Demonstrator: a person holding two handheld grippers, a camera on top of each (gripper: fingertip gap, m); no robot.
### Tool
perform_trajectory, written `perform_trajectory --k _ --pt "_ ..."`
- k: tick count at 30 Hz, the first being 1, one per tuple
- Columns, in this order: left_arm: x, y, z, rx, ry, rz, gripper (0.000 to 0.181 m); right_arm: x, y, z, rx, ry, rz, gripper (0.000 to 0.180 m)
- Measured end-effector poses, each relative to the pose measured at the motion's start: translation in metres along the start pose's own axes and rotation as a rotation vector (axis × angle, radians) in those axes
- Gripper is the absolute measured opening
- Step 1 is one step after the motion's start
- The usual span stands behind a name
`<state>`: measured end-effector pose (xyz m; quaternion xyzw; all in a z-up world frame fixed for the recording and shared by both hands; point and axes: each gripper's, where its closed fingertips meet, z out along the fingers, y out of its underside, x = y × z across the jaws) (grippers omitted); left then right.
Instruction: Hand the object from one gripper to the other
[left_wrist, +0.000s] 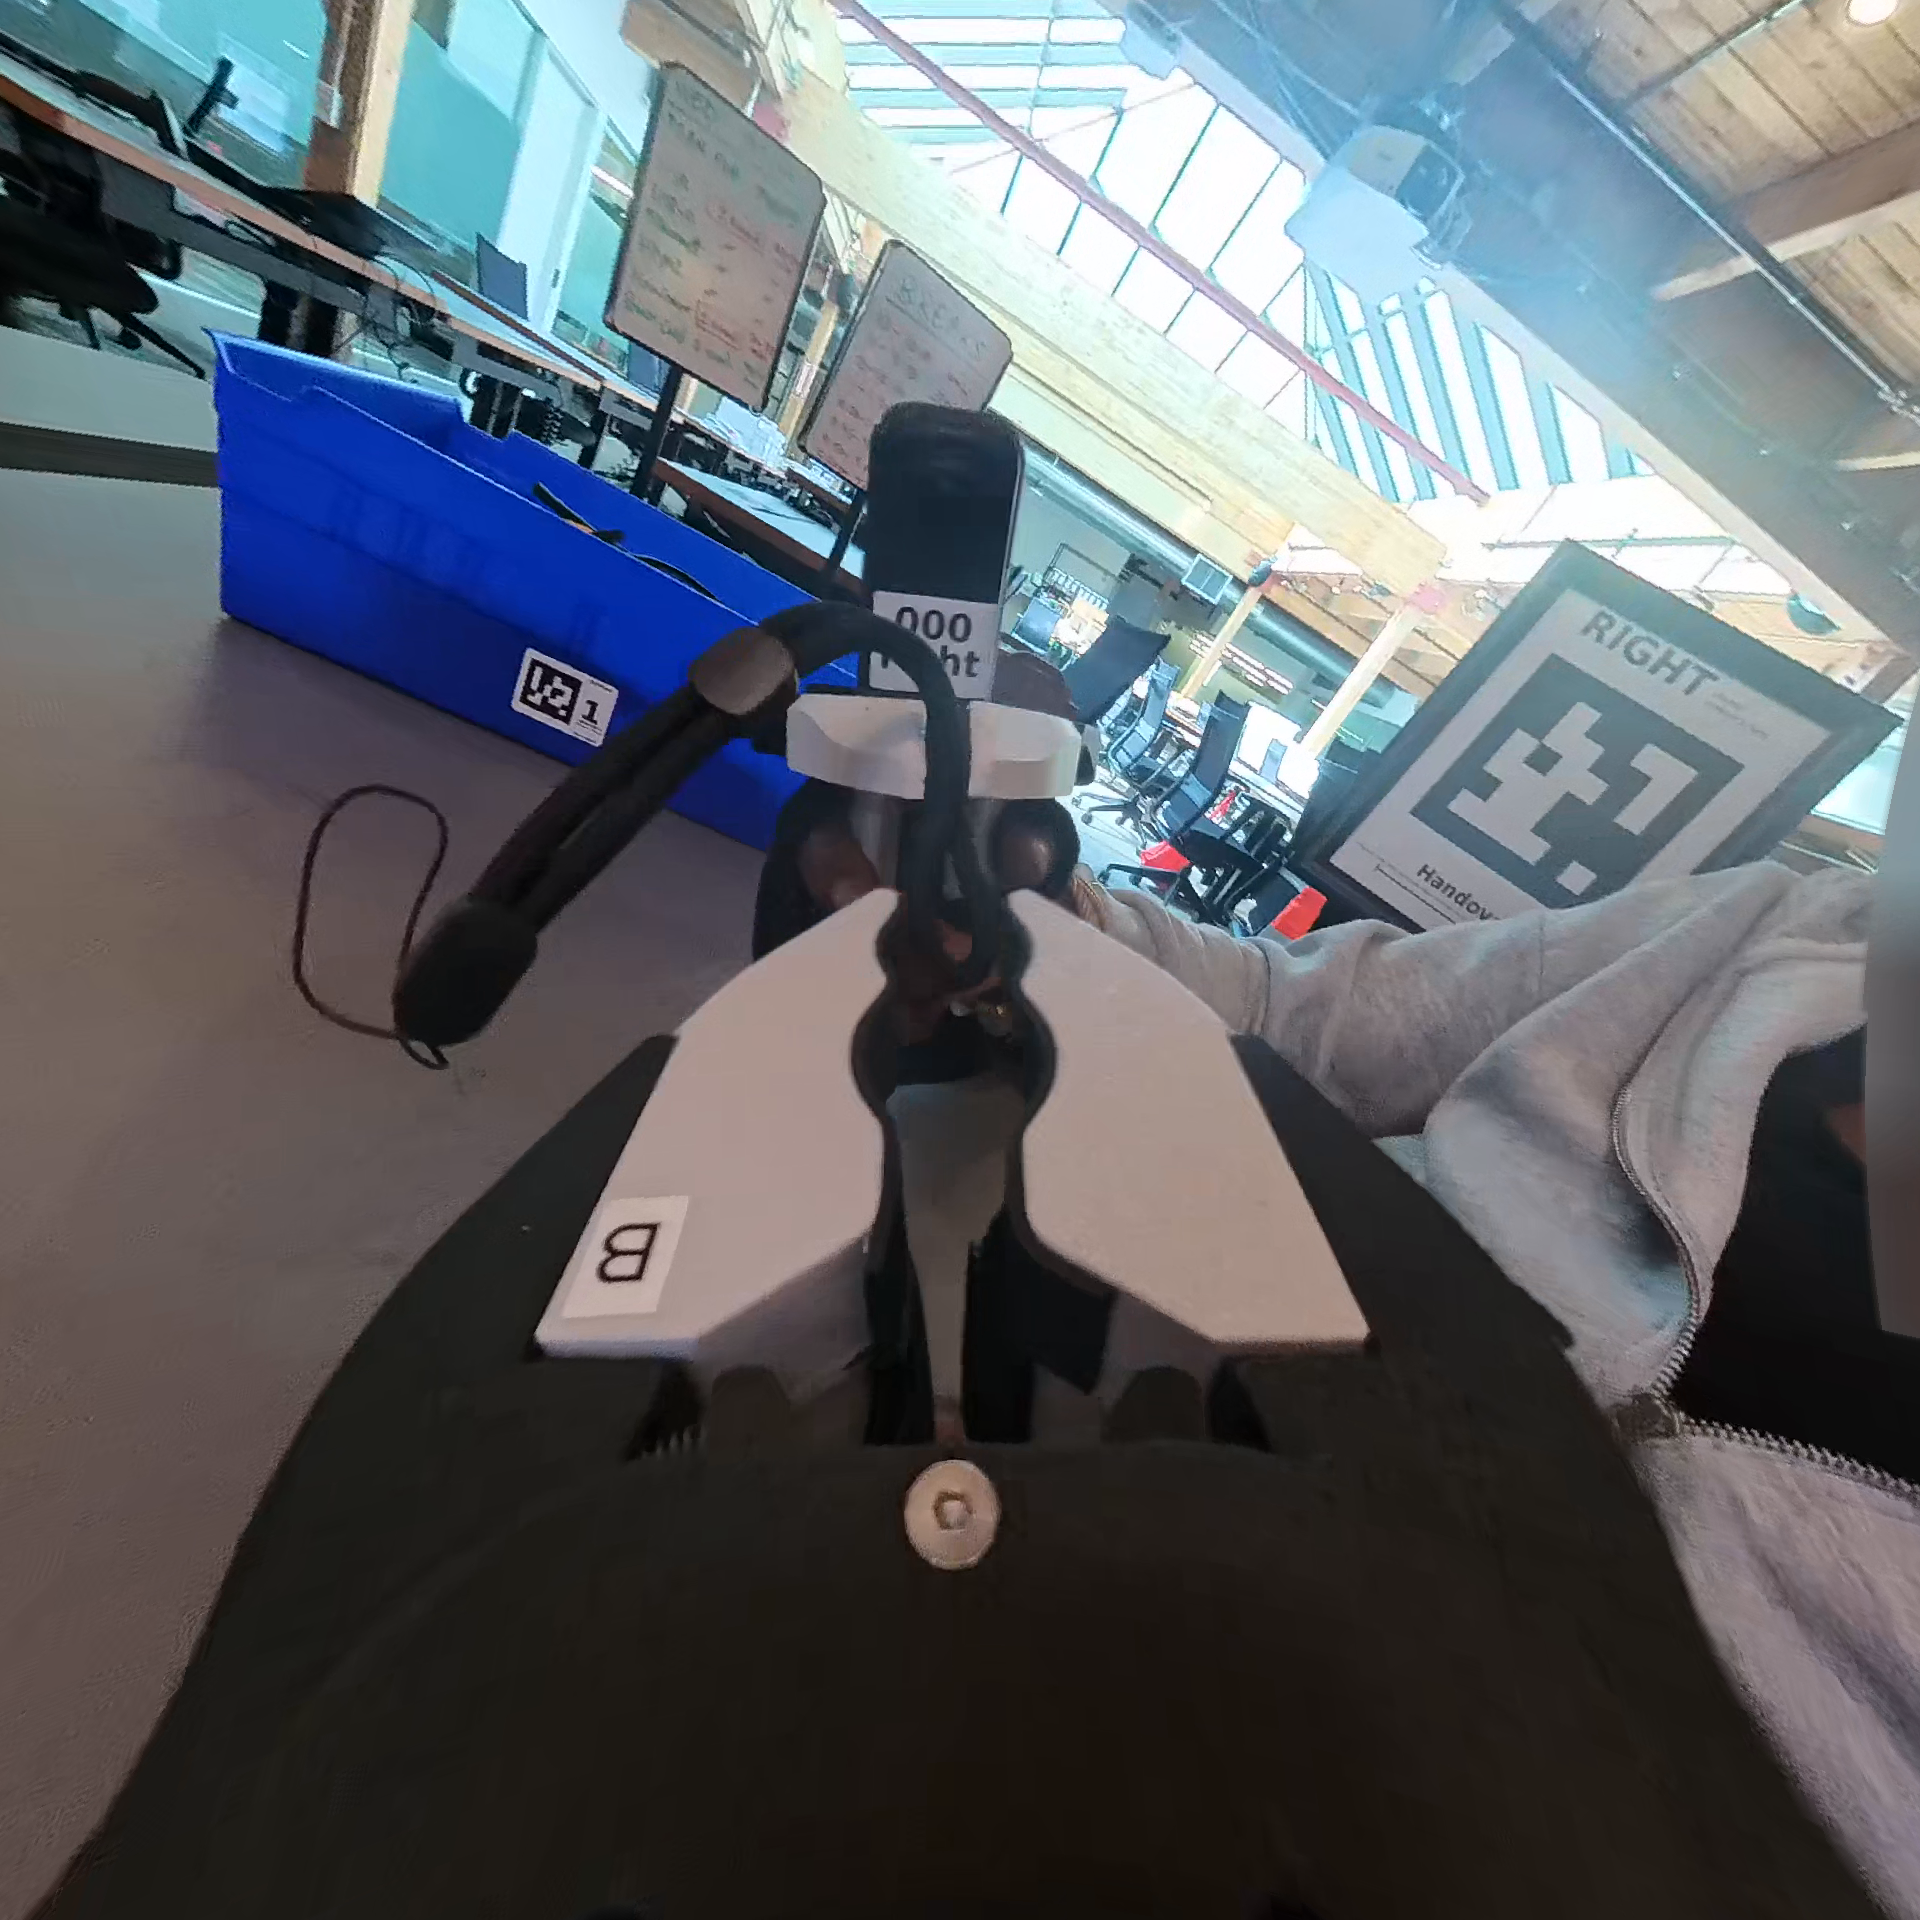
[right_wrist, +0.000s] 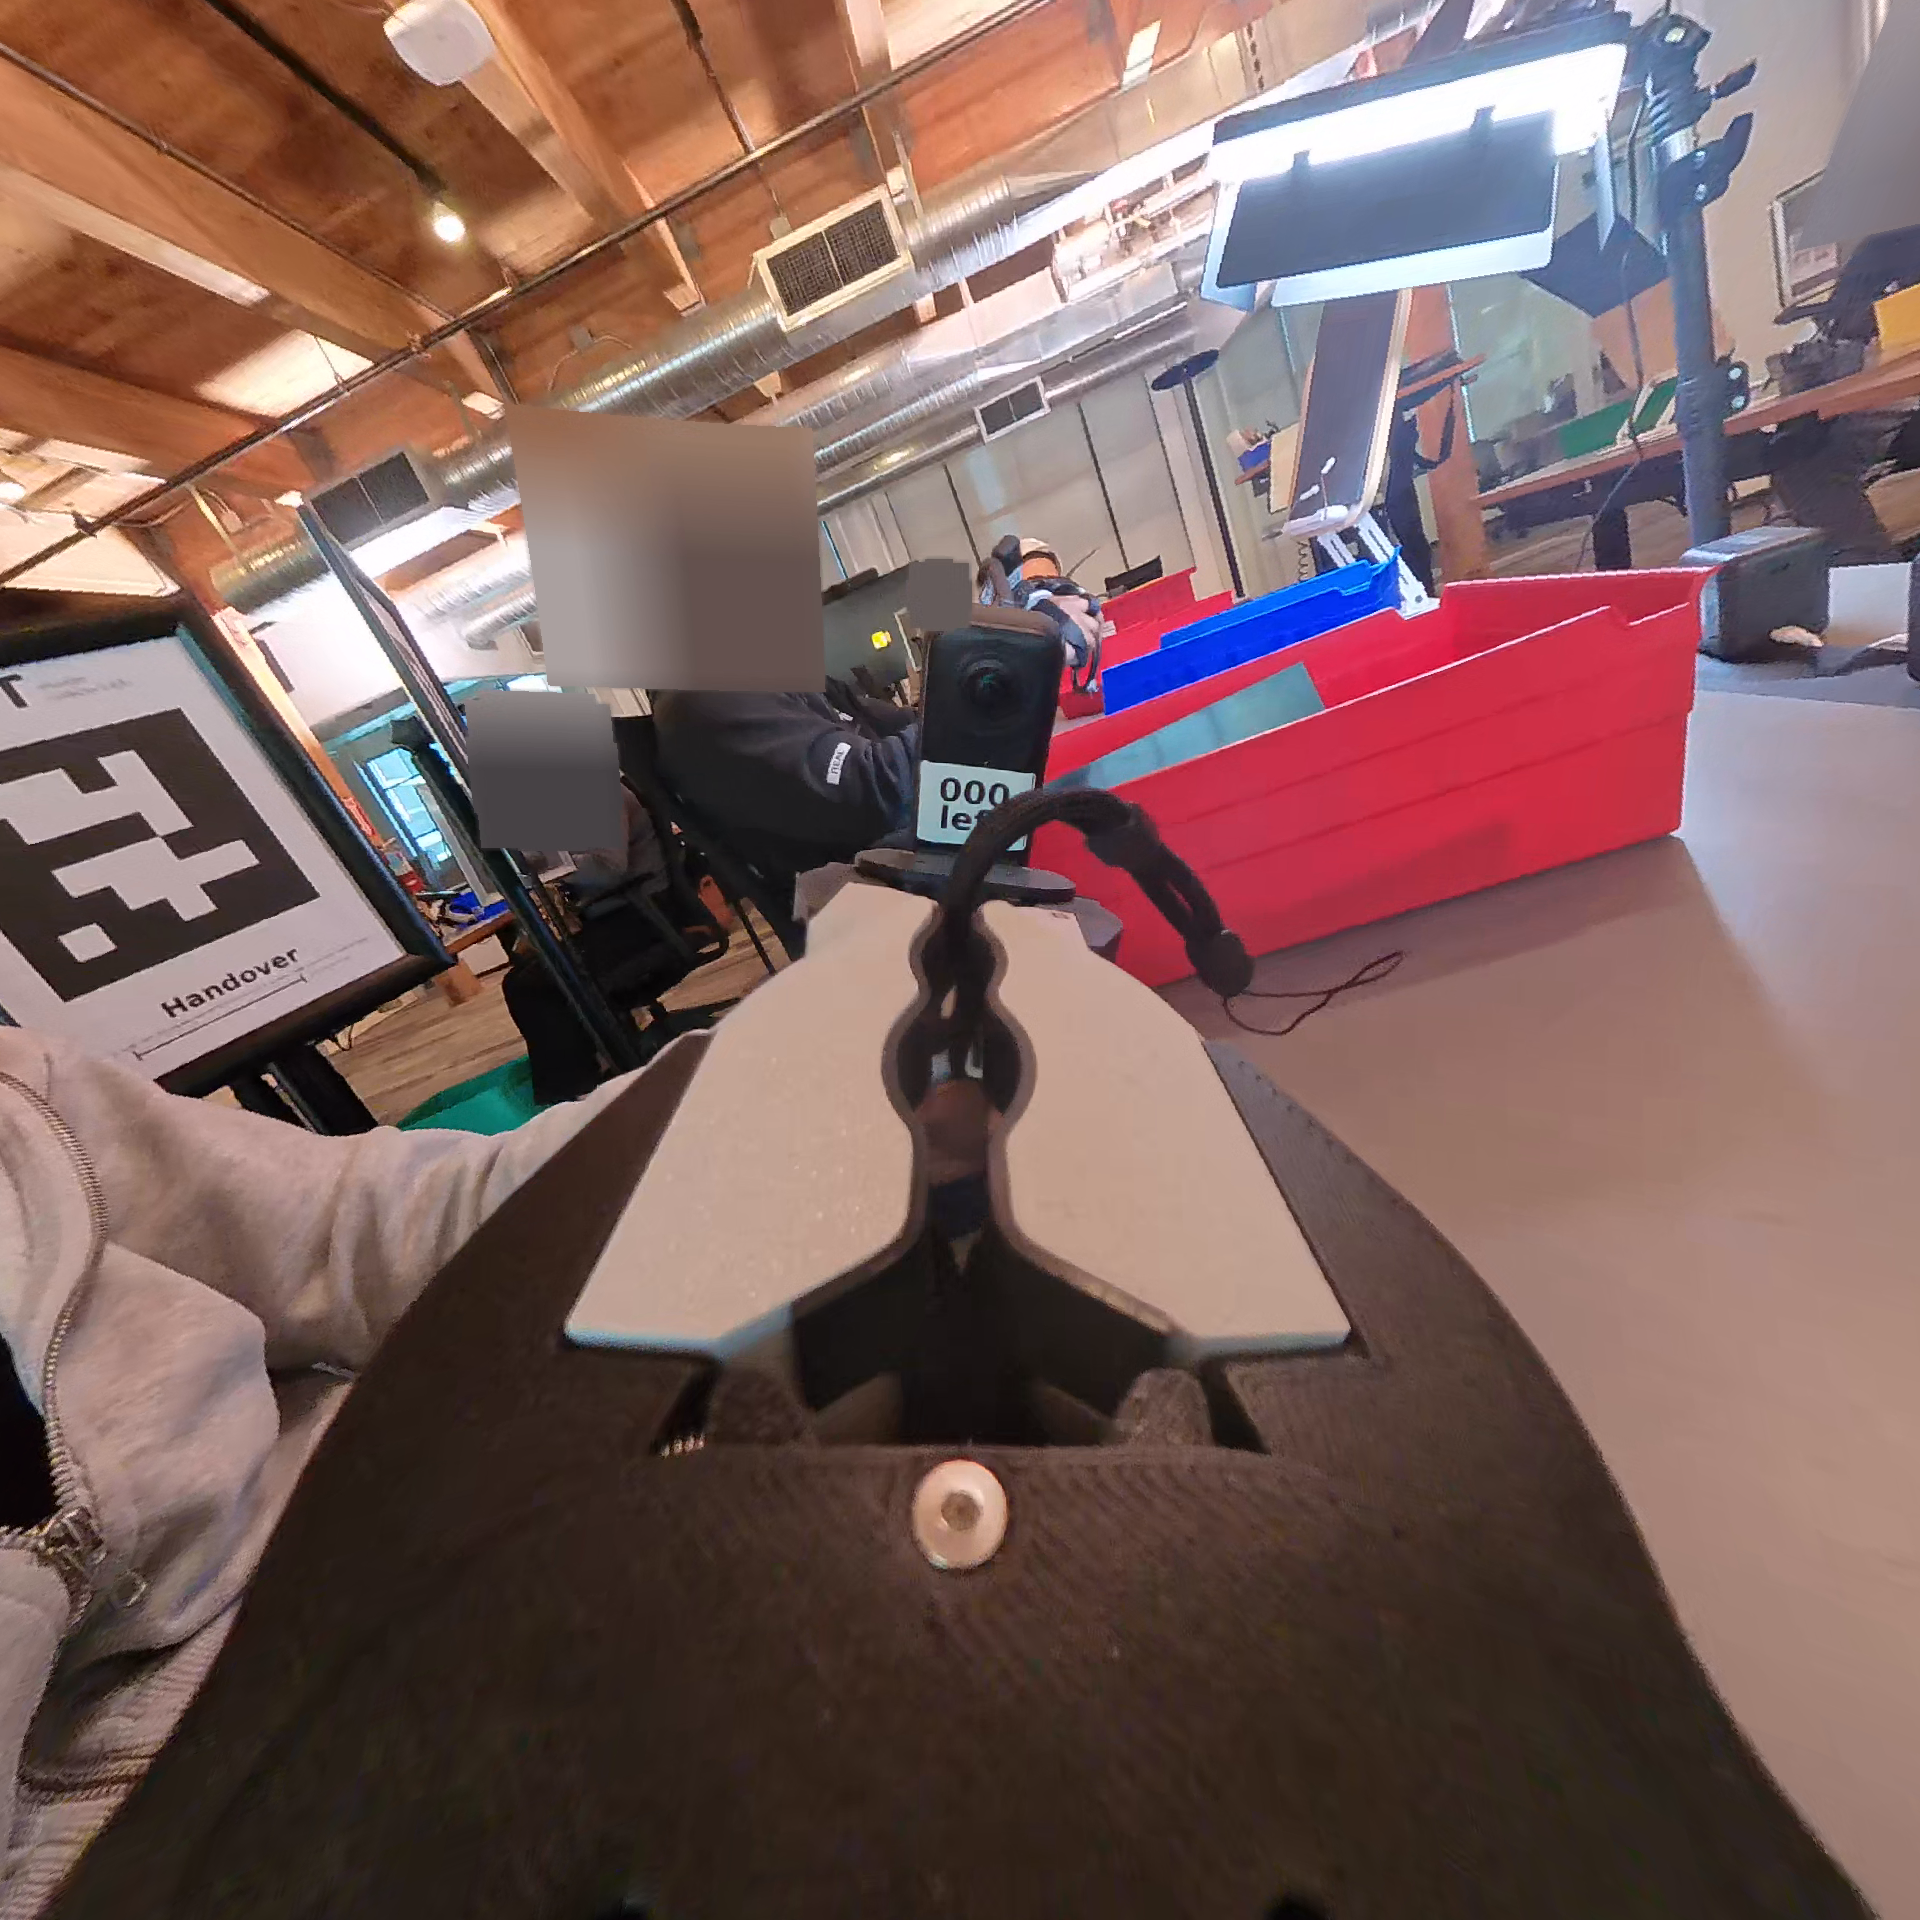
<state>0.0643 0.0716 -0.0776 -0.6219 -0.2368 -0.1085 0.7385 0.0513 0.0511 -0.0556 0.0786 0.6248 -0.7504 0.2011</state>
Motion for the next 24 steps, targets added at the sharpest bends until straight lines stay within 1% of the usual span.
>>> perform_trajectory --k 2,4,5,6,7,8,9,10,12,13,14,18,20,21,22,23,24 --pt "0.001 -0.002 -0.001 0.012 0.005 0.012 0.005 -0.001 0.000 0.001 0.000 -0.005 0.001 0.004" --pt "-0.002 -0.005 -0.004 0.028 -0.018 0.019 0.004 0.001 0.000 0.000 -0.013 0.008 -0.016 0.005" --pt "-0.003 -0.007 -0.006 0.036 -0.027 0.014 0.004 0.002 -0.002 -0.002 -0.025 0.027 -0.054 0.013" --pt "-0.005 -0.008 -0.007 0.045 -0.035 0.005 0.004 0.003 -0.005 -0.004 -0.035 0.050 -0.129 0.028" --pt "-0.006 -0.010 -0.009 0.053 -0.040 -0.007 0.004 0.003 -0.009 -0.006 -0.052 0.081 -0.247 0.040" --pt "-0.007 -0.010 -0.010 0.058 -0.040 -0.018 0.004 0.006 -0.012 -0.010 -0.086 0.135 -0.414 0.047" --pt "-0.007 -0.011 -0.010 0.061 -0.039 -0.030 0.004 0.010 -0.013 -0.014 -0.133 0.213 -0.632 0.052" --pt "-0.007 -0.010 -0.010 0.058 -0.037 -0.041 0.004 0.013 -0.015 -0.018 -0.185 0.293 -0.889 0.051" --pt "-0.005 -0.008 -0.009 0.041 -0.020 -0.058 0.004 0.009 -0.010 -0.021 -0.288 0.386 -1.420 0.040" --pt "-0.004 -0.006 -0.008 0.030 -0.010 -0.064 0.004 0.006 -0.005 -0.019 -0.325 0.409 -1.610 0.038" --pt "-0.003 -0.004 -0.007 0.016 -0.002 -0.068 0.004 0.004 0.001 -0.016 -0.349 0.415 -1.708 0.037" --pt "0.006 0.006 -0.003 -0.054 0.052 -0.092 0.004 -0.001 0.013 -0.005 -0.377 0.396 -1.860 0.034" --pt "0.010 0.013 0.000 -0.098 0.075 -0.097 0.004 0.002 0.023 -0.004 -0.432 0.363 -1.898 0.024" --pt "0.013 0.014 0.000 -0.109 0.097 -0.102 0.004 0.003 0.025 -0.004 -0.444 0.361 -1.917 0.013" --pt "0.015 0.015 0.000 -0.118 0.108 -0.103 0.006 0.004 0.025 -0.004 -0.447 0.366 -1.916 0.005" --pt "0.015 0.014 0.000 -0.114 0.103 -0.084 0.009 0.006 0.025 -0.004 -0.448 0.366 -1.878 0.004" --pt "0.016 0.009 -0.001 -0.094 0.099 -0.041 0.015 0.007 0.023 -0.005 -0.443 0.366 -1.797 0.004"
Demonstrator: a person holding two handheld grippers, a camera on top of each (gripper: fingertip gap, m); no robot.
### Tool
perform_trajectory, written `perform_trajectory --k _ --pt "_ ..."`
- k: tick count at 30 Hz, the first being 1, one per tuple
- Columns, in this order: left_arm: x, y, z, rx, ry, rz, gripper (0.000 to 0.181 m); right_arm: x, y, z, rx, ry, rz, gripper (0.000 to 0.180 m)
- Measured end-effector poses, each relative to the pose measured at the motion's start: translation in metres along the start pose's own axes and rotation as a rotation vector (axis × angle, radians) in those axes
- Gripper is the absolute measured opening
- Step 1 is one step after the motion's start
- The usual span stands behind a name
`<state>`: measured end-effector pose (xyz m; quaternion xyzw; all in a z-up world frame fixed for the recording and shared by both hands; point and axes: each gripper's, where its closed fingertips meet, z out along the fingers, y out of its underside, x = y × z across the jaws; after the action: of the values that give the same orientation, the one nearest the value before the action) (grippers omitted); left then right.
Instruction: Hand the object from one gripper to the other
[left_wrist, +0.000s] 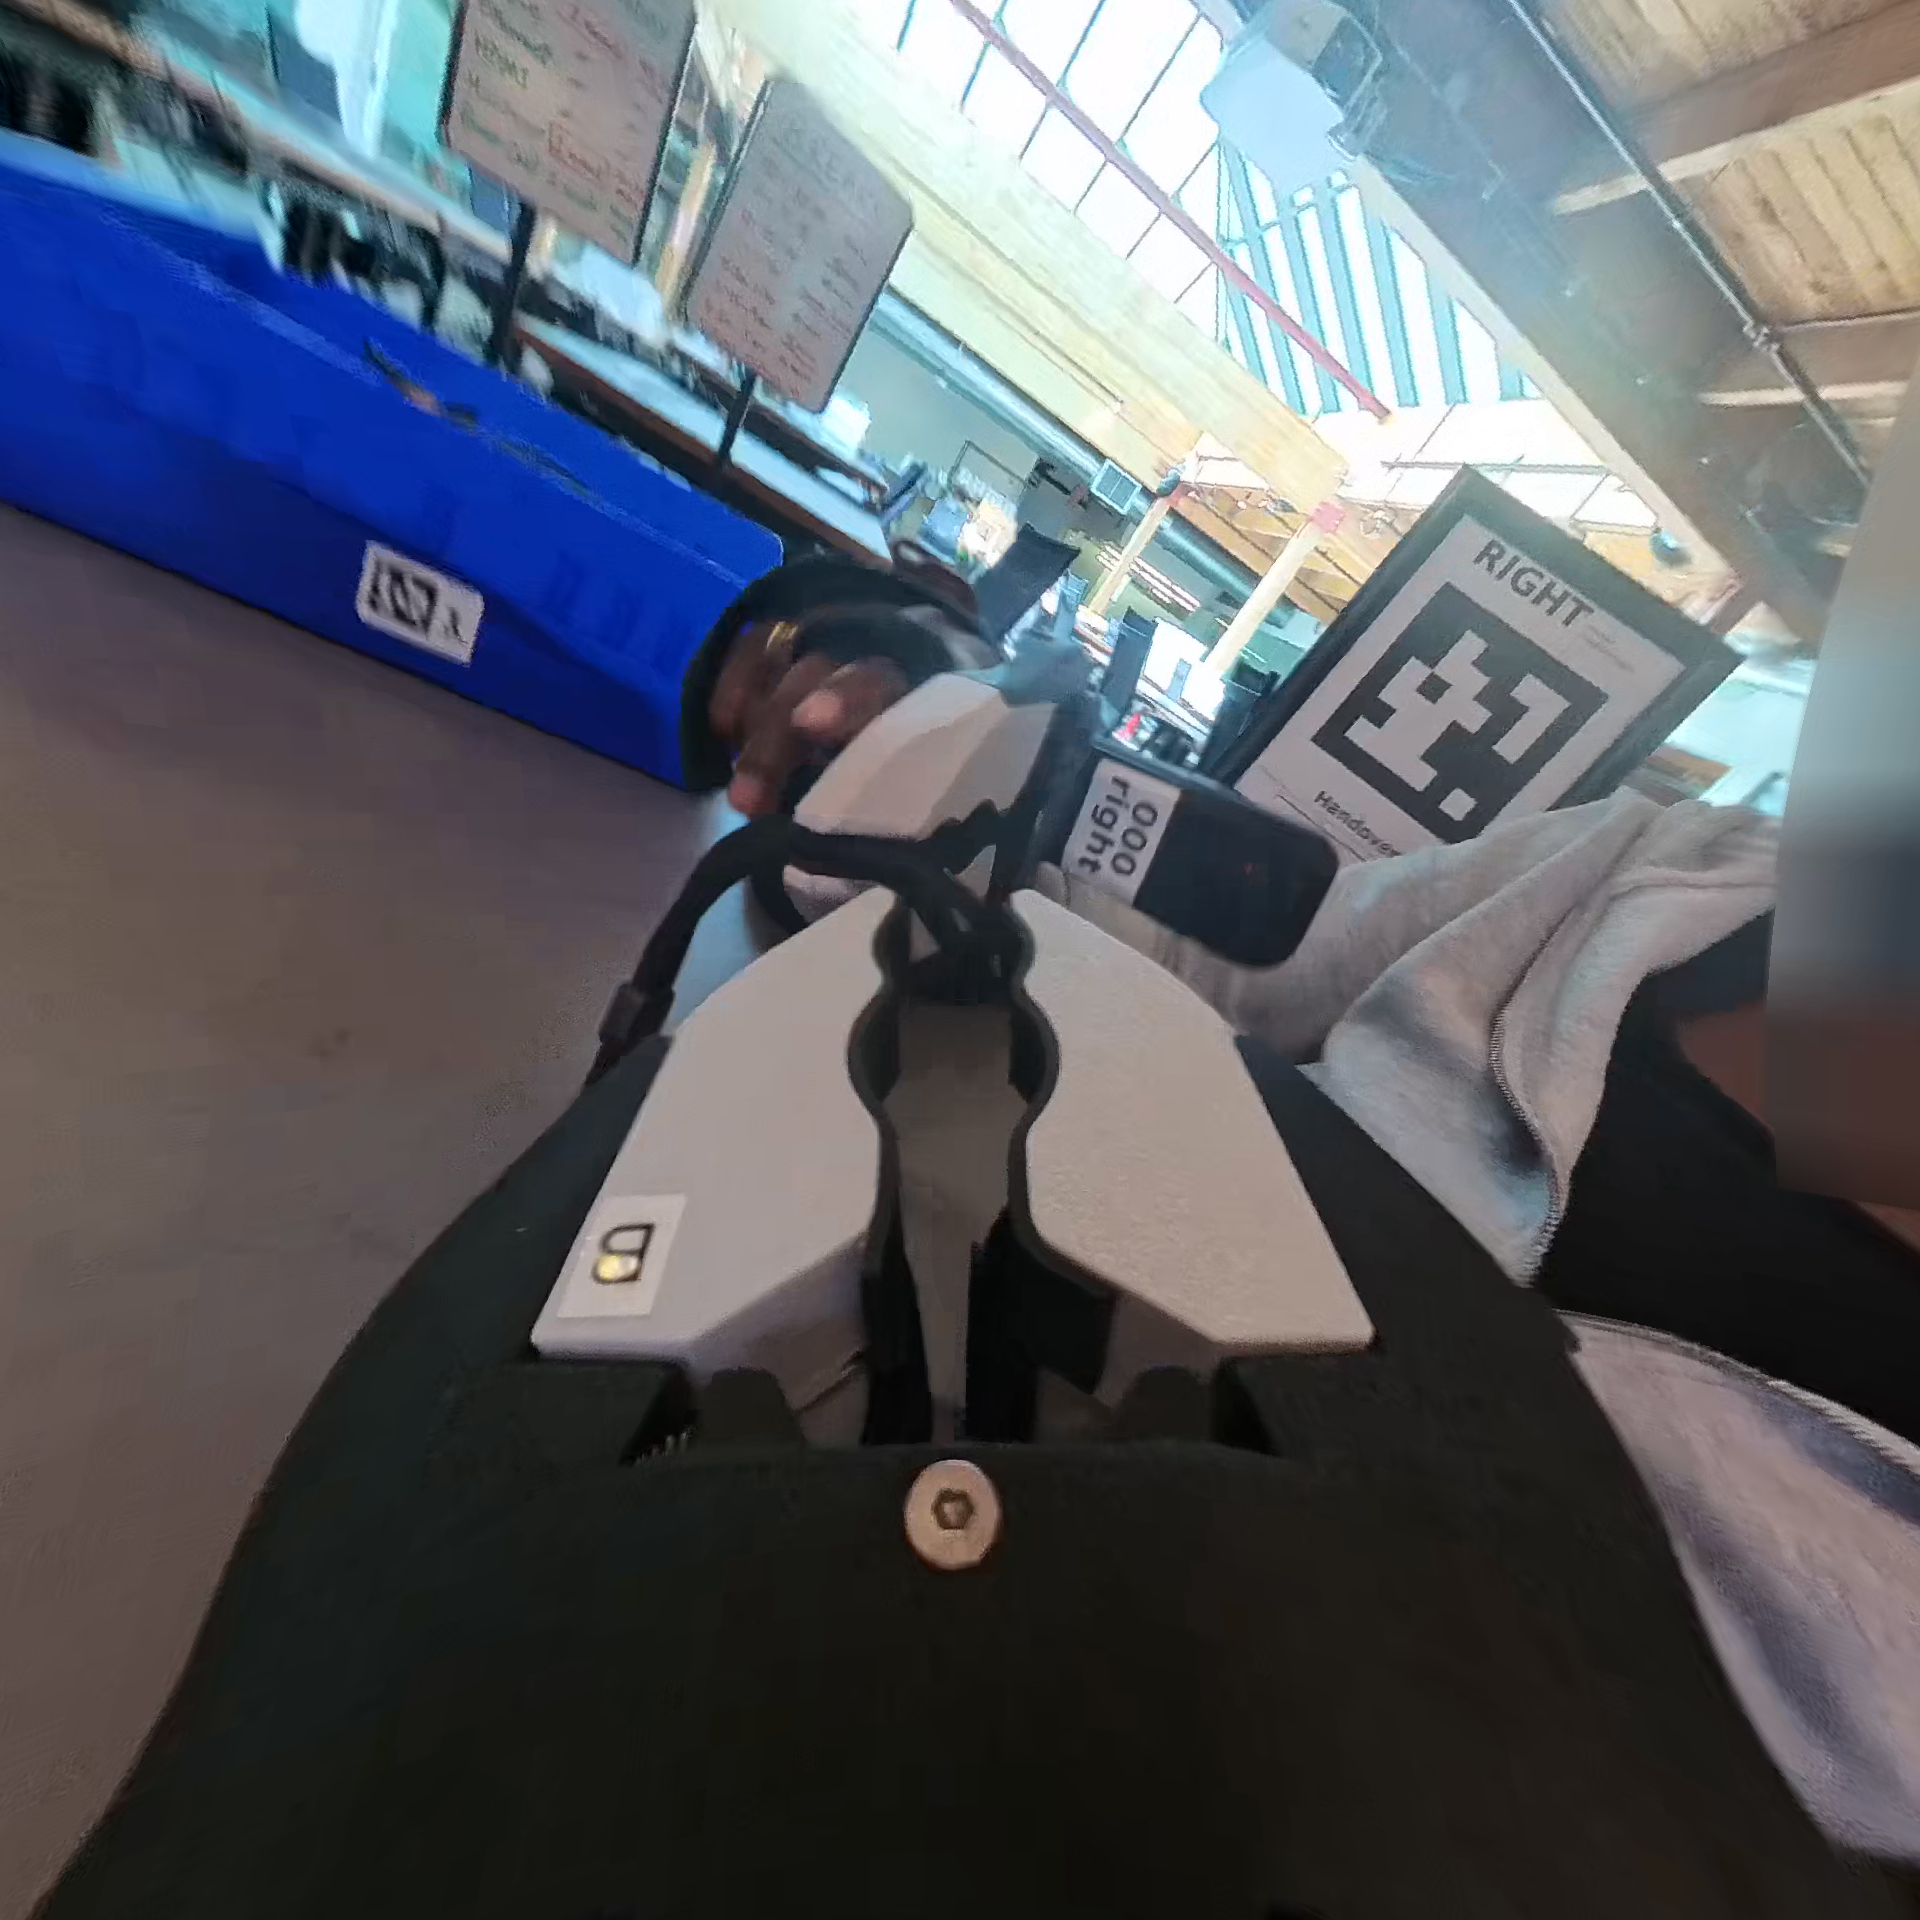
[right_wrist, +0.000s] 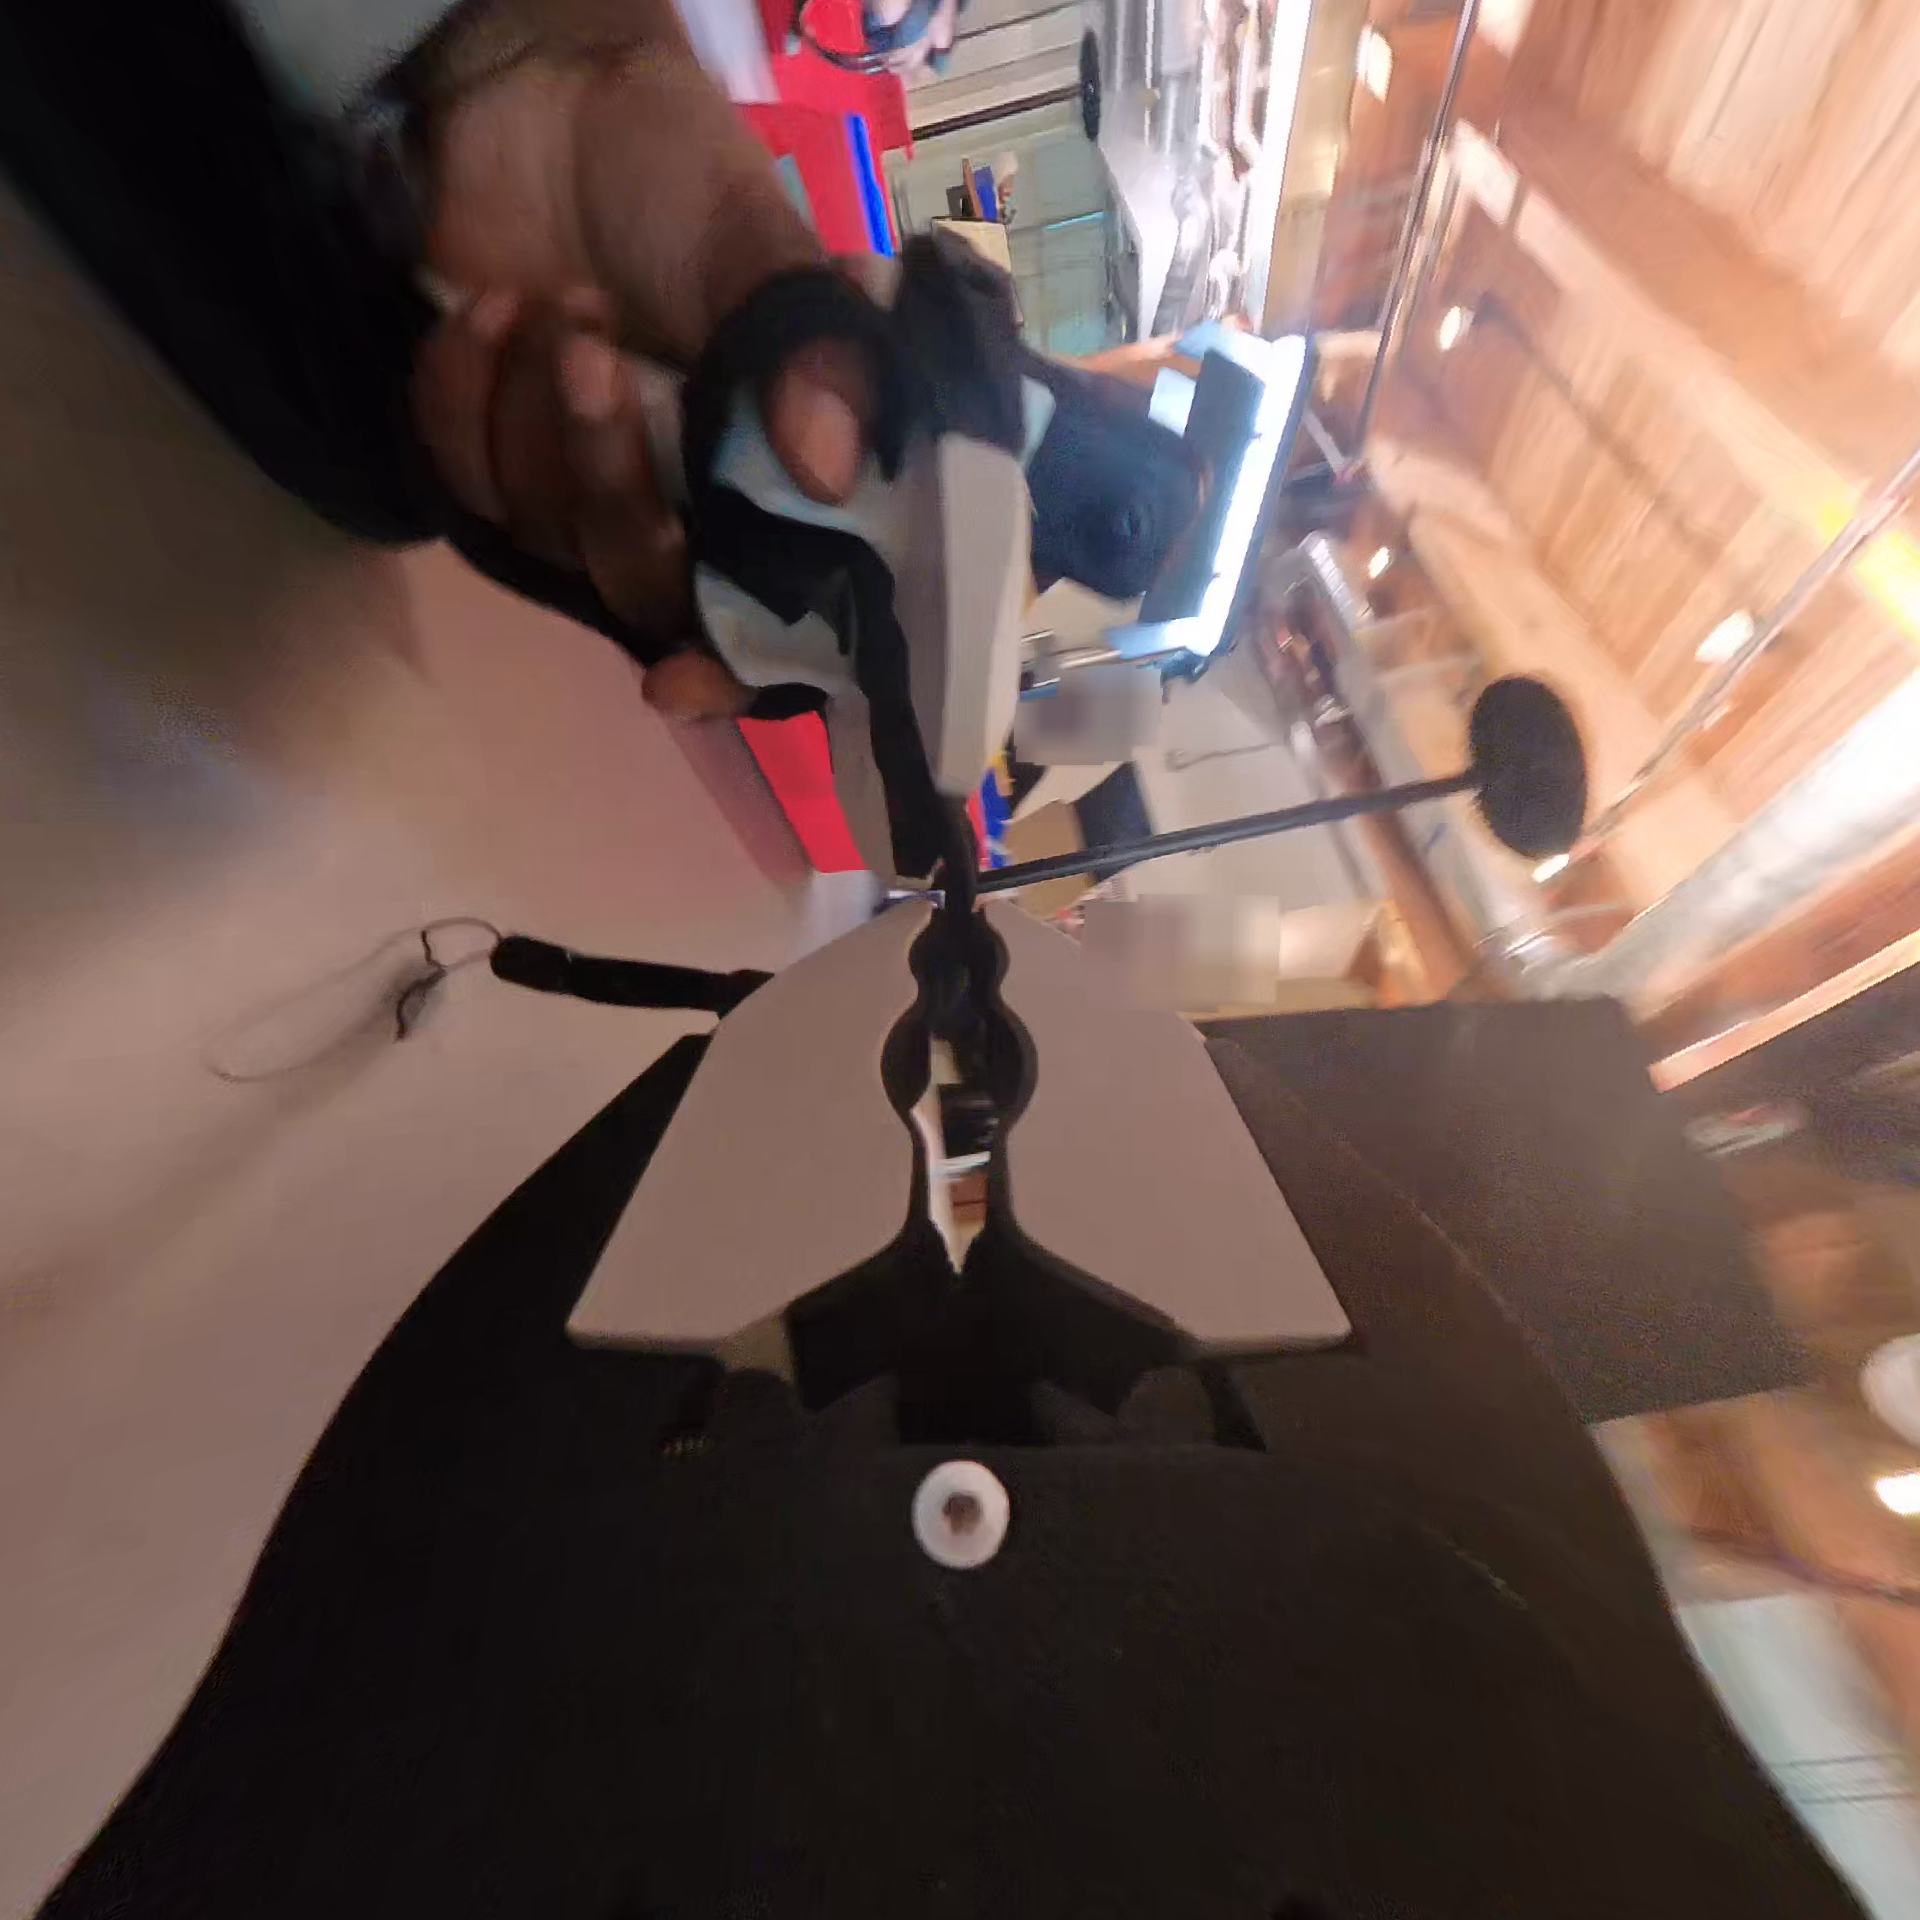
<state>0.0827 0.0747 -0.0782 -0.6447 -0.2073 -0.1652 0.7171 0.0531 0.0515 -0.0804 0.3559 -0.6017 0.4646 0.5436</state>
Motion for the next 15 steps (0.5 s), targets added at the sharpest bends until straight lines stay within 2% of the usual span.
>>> perform_trajectory --k 2,4,6,8,11,15 --pt "0.002 -0.016 -0.006 0.093 -0.045 0.135 0.026 0.006 0.008 -0.001 0.010 -0.046 0.264 0.004" --pt "-0.006 -0.033 -0.017 0.202 -0.171 0.263 0.033 0.006 0.011 -0.002 0.065 -0.164 0.630 0.004" --pt "-0.016 -0.034 -0.021 0.201 -0.288 0.385 0.039 0.010 0.004 -0.007 0.186 -0.273 0.974 0.004" --pt "-0.018 -0.025 -0.014 0.131 -0.298 0.424 0.039 0.015 -0.003 -0.010 0.286 -0.338 1.187 0.004" --pt "-0.021 -0.010 -0.002 0.035 -0.270 0.394 0.033 0.017 -0.012 -0.013 0.347 -0.382 1.244 0.004" --pt "-0.014 -0.005 0.003 0.016 -0.208 0.370 0.023 0.013 -0.021 -0.011 0.364 -0.416 1.262 0.004"
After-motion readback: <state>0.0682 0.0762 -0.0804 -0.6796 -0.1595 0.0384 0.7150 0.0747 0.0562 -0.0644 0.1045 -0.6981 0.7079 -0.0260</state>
